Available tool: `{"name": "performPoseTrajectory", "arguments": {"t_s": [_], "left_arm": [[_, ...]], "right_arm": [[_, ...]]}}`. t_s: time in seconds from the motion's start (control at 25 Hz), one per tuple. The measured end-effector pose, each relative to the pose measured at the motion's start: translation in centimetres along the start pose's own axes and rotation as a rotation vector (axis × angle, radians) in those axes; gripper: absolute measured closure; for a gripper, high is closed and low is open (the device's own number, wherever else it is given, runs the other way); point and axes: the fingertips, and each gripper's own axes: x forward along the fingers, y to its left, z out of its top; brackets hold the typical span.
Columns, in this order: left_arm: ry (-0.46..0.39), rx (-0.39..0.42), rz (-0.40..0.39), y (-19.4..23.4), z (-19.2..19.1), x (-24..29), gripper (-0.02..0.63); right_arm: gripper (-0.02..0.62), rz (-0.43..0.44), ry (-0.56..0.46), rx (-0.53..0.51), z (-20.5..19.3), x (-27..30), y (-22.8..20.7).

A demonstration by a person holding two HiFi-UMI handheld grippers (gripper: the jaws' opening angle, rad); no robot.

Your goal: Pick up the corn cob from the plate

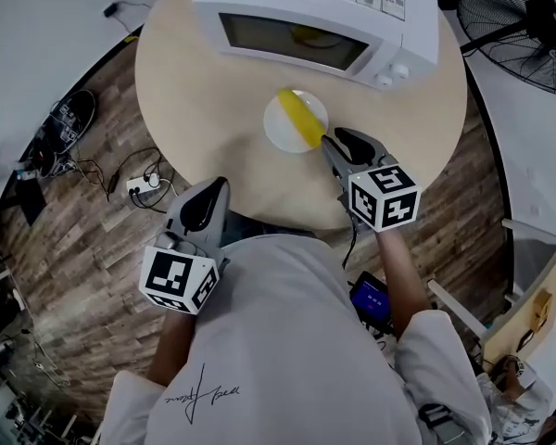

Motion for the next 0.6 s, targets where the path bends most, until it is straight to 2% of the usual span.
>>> {"name": "performPoseTrajectory", "arguments": {"t_s": [0.6], "left_arm": [[0.026,-0.012,0.006,0.7,0.1,0.7,0.614]], "right_arm": [[0.445,-0.012,0.078,-0.009,-0.7,3.4,-1.3]]}}
